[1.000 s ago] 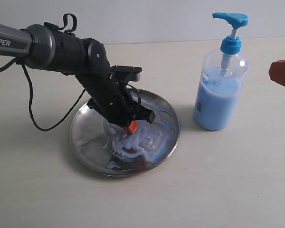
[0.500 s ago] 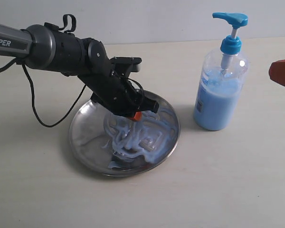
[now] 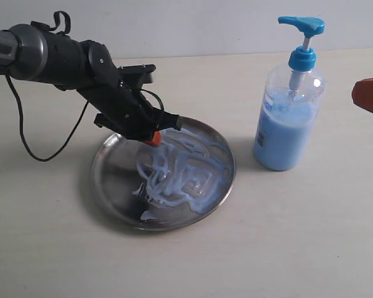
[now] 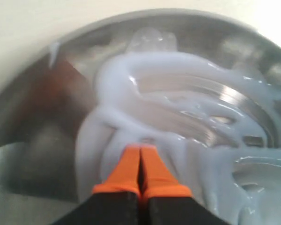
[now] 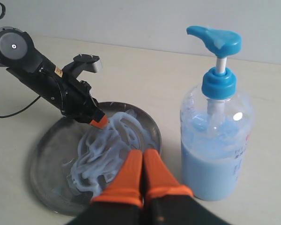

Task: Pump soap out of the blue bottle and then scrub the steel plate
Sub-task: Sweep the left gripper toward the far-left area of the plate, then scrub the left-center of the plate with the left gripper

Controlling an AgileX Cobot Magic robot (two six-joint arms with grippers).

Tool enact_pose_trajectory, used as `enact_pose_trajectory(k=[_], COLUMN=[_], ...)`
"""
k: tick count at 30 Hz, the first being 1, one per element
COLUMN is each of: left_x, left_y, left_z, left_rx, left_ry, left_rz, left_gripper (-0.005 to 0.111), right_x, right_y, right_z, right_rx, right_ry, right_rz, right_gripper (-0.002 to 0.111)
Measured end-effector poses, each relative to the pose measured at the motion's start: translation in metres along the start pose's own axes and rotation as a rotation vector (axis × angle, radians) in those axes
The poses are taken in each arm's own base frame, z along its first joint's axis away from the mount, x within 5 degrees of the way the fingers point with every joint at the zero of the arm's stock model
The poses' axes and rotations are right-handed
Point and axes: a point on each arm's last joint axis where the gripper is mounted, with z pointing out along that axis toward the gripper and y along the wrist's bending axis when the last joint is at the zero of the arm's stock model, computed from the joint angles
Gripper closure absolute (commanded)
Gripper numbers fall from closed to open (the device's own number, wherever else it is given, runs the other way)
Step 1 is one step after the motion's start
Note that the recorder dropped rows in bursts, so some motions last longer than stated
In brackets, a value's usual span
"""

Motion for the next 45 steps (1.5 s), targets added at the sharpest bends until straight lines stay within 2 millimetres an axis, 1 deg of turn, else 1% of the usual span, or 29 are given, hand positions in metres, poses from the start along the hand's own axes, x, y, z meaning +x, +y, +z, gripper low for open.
enact_pose_trajectory(k=[2, 3, 14, 19, 26, 31, 38, 45], left_x=[-0.002, -0.002, 0.002, 0.001, -0.009, -0.013, -0.009, 0.000], left_y=[0.008, 0.009, 0.007, 0.007, 0.007, 0.007, 0.006, 0.004], left_z=[-0.002, -0.002, -0.001, -0.001, 0.011, 0.014, 0.013, 0.010], left_rx=[-0.010, -0.011, 0.000, -0.001, 0.009, 0.014, 0.018, 0.034], left_ry=[-0.001, -0.001, 0.034, 0.023, 0.021, 0.015, 0.069, 0.176], left_rz=[-0.014, -0.015, -0.020, -0.024, -0.035, -0.038, -0.027, -0.008], left_gripper=[0.107, 0.107, 0.107, 0.107, 0.107, 0.107, 0.107, 0.107], right_x=[0.000, 0.000, 0.000, 0.000, 0.000, 0.000, 0.000, 0.000], right_y=[0.000, 0.000, 0.000, 0.000, 0.000, 0.000, 0.000, 0.000], right_z=[0.000, 0.000, 0.000, 0.000, 0.000, 0.000, 0.000, 0.000], right_rx=[0.000, 0.000, 0.000, 0.000, -0.001, -0.001, -0.001, -0.001], right_ry=[0.000, 0.000, 0.000, 0.000, 0.002, 0.002, 0.002, 0.002], right_rz=[0.000, 0.000, 0.000, 0.000, 0.000, -0.003, -0.007, -0.007], right_gripper=[0.108, 0.108, 0.108, 0.108, 0.108, 0.108, 0.108, 0.108])
